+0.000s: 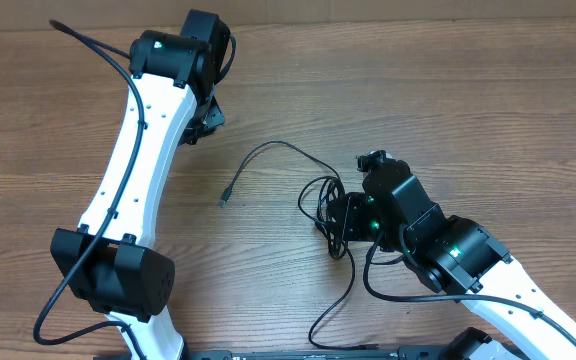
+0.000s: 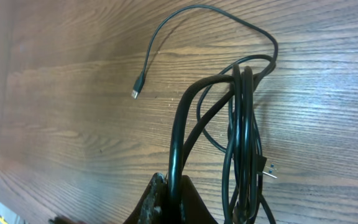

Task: Untangle cables

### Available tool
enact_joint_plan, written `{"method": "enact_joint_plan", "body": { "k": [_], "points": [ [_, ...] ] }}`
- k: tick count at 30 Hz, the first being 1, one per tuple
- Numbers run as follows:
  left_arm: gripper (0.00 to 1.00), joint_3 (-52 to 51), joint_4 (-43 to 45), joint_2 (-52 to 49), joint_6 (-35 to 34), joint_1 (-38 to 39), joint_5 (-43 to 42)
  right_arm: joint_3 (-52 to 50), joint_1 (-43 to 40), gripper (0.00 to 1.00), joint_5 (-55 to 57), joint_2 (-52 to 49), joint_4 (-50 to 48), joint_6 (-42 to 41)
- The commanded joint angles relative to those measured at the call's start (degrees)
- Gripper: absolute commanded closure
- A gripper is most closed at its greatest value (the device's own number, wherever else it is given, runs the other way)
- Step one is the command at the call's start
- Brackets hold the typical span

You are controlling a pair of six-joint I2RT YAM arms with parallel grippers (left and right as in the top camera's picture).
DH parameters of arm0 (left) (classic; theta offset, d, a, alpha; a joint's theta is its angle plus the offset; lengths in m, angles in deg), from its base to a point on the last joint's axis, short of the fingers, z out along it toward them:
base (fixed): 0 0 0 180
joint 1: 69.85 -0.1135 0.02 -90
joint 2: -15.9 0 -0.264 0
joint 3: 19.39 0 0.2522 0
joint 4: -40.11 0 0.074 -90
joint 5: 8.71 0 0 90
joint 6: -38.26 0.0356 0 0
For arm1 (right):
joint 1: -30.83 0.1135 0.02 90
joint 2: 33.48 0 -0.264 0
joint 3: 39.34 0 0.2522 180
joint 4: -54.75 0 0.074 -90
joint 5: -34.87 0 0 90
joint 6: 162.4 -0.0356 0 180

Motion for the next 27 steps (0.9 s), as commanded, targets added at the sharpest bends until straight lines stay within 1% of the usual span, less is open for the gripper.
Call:
{"method": "enact_joint_plan", "body": {
  "k": [1,2,3,5,8,16,20,24,26,27],
  "points": [
    [0.22,1.16,-0.11,1.09,1.14,0.33,-7.28,0.44,-0.15,0.96,2.64,0.72,-0.81,-3.76],
    [0.13,1.07,-0.13,1.09,4.83,0.5,-13.29,0.44,-0.15,0.96,3.06,0.72,-1.14,-5.01],
    [0.1,1.03,-0.13,1.09,7.04,0.59,-16.85,0.44,-0.15,0.96,3.15,0.72,-1.44,-5.31],
    [0.07,0.94,-0.15,1.09,10.45,0.94,-21.59,0.44,-0.15,0.96,3.15,0.72,-2.01,-5.29],
    [0.06,0.63,-0.39,1.09,14.43,1.97,-26.25,0.44,-0.15,0.96,3.15,0.72,-2.49,-5.51],
    [0.06,-1.62,0.61,1.09,20.02,5.46,-26.99,0.44,-0.15,0.96,3.37,0.72,-2.75,-6.56],
    [0.04,-1.62,-0.74,3.1,22.53,5.79,-26.82,0.44,-0.15,0.96,3.37,0.72,-2.86,-6.56],
    [0.04,-1.84,-1.7,8.79,22.58,5.95,-23.23,0.44,-0.15,0.96,3.34,0.72,-2.95,-6.58],
    [0.04,-3.21,-0.55,12.2,21.49,6.1,-21.49,0.44,-0.15,0.96,3.32,0.72,-2.99,-6.58],
    [0.04,-5.51,1.05,15.04,20.33,6.25,-20.5,0.44,-0.15,0.96,3.3,0.72,-2.97,-6.58]
  ]
}}
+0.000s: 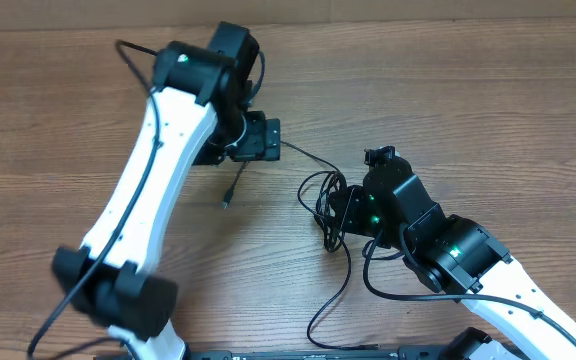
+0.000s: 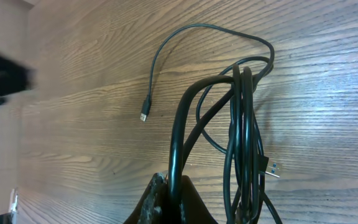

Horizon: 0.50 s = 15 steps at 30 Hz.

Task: Untangle cables

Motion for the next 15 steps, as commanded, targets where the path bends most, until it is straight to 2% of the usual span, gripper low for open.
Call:
{"method": "enact_joint_plan", "body": {
  "k": [1,7,11,15],
  "points": [
    [0.04,-5.44,3.63,11.39,-1.03,0.28,4.33,0.44,-0.17,0.96,0.96,0.72,-0.66,-0.26],
    [0.0,-31.71,20.5,27.36,-4.68,0.31,2.27,0.44,-0.17,0.96,0.96,0.72,-0.72,-0.33],
    [0.01,-46.82,34.42,32.83,-4.2,0.33,-13.07,0.44,-0.17,0.96,0.96,0.72,-0.74,-3.61],
    [0.01,-53.42,41.09,32.22,-4.17,0.44,-19.61,0.44,-0.17,0.96,0.76,0.72,-0.72,-4.52]
  ]
}}
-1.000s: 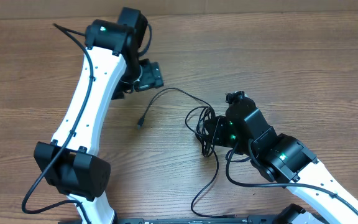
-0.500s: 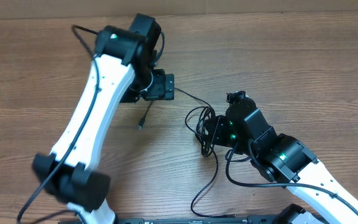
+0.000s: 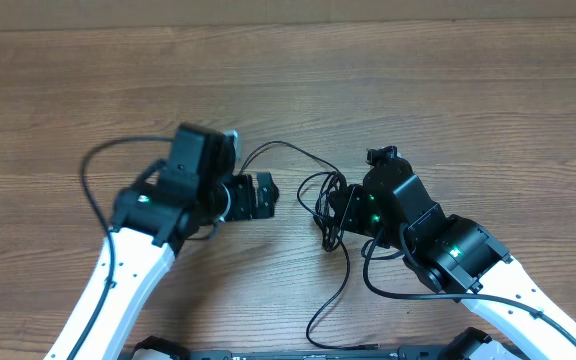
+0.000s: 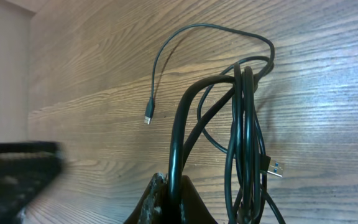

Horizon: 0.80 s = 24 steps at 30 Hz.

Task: Untangle cables

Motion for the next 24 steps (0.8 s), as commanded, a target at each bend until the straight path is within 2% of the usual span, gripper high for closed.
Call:
{"method": "enact_joint_plan", "body": {
  "k": [1,11,18,24],
  "points": [
    [0.0,-4.79,3.56,-0.35,-0.59,0.39,-10.45,0.44,-0.15,0.96,0.68,0.72,-0.46,-1.68],
    [0.0,-5.84,11.65,-2.56,3.3,0.42,-20.13,0.44,-0.15,0.96,0.44,0.72,-0.48,-3.28],
    [0.0,-5.84,12.5,-2.56,4.57,0.42,-20.17,0.44,-0.15,0.96,-0.46,0.72,-0.48,-6.21],
    [0.11,-5.84,14.05,-2.56,6.01,1.53,-20.15,0.44,-0.15,0.96,-0.81,0.72,-0.63,-6.21]
  ]
}}
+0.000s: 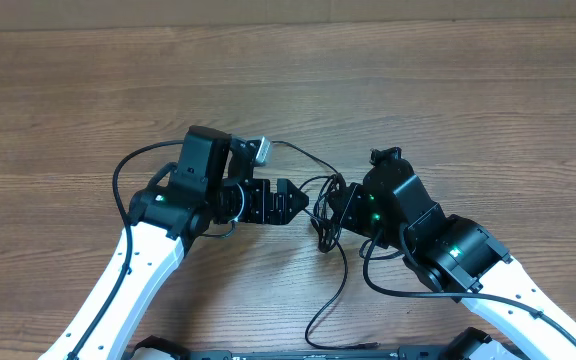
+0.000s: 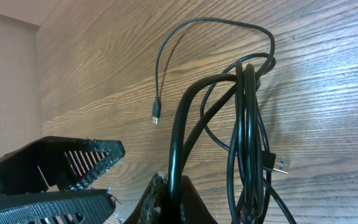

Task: Untangle cables

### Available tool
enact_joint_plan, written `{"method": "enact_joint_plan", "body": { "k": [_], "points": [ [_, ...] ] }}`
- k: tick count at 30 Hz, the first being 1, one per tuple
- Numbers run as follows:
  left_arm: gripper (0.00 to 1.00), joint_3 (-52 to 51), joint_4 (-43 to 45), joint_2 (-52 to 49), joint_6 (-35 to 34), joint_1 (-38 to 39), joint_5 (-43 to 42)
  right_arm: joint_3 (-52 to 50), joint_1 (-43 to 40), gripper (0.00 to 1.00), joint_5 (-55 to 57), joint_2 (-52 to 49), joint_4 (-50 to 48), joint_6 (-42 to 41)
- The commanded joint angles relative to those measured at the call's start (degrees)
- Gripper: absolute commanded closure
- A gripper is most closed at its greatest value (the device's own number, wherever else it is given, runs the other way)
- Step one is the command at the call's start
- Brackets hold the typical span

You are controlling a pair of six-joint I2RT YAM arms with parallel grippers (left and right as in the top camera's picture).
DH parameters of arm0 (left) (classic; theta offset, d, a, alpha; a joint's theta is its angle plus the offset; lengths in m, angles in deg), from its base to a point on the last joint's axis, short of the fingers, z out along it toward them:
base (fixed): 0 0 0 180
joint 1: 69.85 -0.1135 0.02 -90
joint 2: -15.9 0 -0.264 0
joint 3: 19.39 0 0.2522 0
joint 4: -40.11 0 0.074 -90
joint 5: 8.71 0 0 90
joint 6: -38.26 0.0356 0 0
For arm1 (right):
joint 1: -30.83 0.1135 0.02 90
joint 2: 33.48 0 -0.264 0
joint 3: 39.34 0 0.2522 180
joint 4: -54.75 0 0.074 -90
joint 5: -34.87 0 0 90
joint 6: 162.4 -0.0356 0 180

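Note:
A bundle of tangled black cables (image 1: 324, 203) hangs looped in front of my right gripper (image 1: 332, 218), which is shut on one thick black strand (image 2: 178, 143). From the bundle a thin cable (image 2: 166, 50) arcs out to a small plug (image 2: 156, 118) lying on the wood. A blue-tipped USB plug (image 2: 281, 165) sticks out on the bundle's right. My left gripper (image 1: 300, 200) is open and points right, just left of the bundle. Its ribbed fingers (image 2: 82, 158) show at the lower left of the right wrist view.
The wooden table (image 1: 468, 90) ends at its back edge along the top of the overhead view. One cable strand (image 1: 330, 300) trails from the bundle toward the front edge. The white left arm (image 1: 128, 290) lies across the front left.
My left gripper has moved right, from beside the thin cable's plug to just left of the bundle, with its fingers open. The right gripper and the bundle have stayed where they were.
My left arm first reached to the far back left while the right gripper held the bundle. Then the left gripper was near the thin cable's arc, then low beside its plug. Now it stands open next to the bundle, which the right gripper still holds.

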Motion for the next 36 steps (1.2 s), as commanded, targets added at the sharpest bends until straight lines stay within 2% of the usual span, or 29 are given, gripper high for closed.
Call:
{"method": "enact_joint_plan", "body": {
  "k": [1,6,8,10,14,18,20,23,25,26,29,30,33,36],
  "points": [
    [0.14,-0.26,0.92,-0.24,3.15,1.49,-1.2,0.44,-0.15,0.96,-0.09,0.72,-0.7,-0.66],
    [0.18,-0.28,1.31,-0.24,5.29,2.62,0.87,0.44,-0.15,0.96,-3.65,0.72,-3.54,-0.61],
    [0.24,-0.33,1.14,-0.24,5.66,2.62,2.36,0.44,-0.15,0.96,-6.78,0.72,-6.75,-0.61],
    [0.24,-0.35,1.14,-0.24,5.62,2.58,4.61,0.44,-0.15,0.96,-9.6,0.74,-11.26,-0.61],
    [0.23,-0.35,0.92,-0.24,5.68,2.56,6.08,0.44,-0.15,0.96,-9.68,0.74,-13.16,-0.66],
    [0.24,-0.35,1.05,-0.24,6.12,2.58,6.05,0.44,-0.15,0.96,-14.49,0.74,-17.66,-0.63],
    [0.27,-0.37,1.29,-0.26,6.1,2.62,6.1,0.44,-0.15,0.96,-16.28,0.74,-19.32,-0.63],
    [0.49,-0.37,2.12,-0.52,6.01,2.62,6.95,0.44,-0.15,0.96,-18.1,0.74,-20.26,-0.66],
    [0.61,-0.37,2.58,-1.33,5.81,2.62,7.56,0.44,-0.15,0.96,-19.19,0.74,-20.28,-0.66],
    [0.63,-0.37,2.69,-1.7,5.81,2.62,7.67,0.44,-0.15,0.96,-19.89,0.74,-20.5,-0.66],
    [0.78,-0.37,2.67,-4.37,5.81,2.6,8.59,0.44,-0.15,0.96,-21.31,0.83,-21.53,-0.63],
    [0.86,-0.37,2.43,-5.62,5.62,2.6,10.03,0.46,-0.17,0.96,-21.31,0.92,-21.9,-0.61],
    [0.95,-0.37,1.68,-8.74,2.32,2.6,17.11,0.46,-0.92,0.96,-21.59,1.25,-22.6,-0.59],
    [0.96,-0.37,1.62,-11.13,-1.92,2.29,24.96,0.46,-3.23,0.96,-22.77,2.1,-22.56,-0.11]
  ]
}}
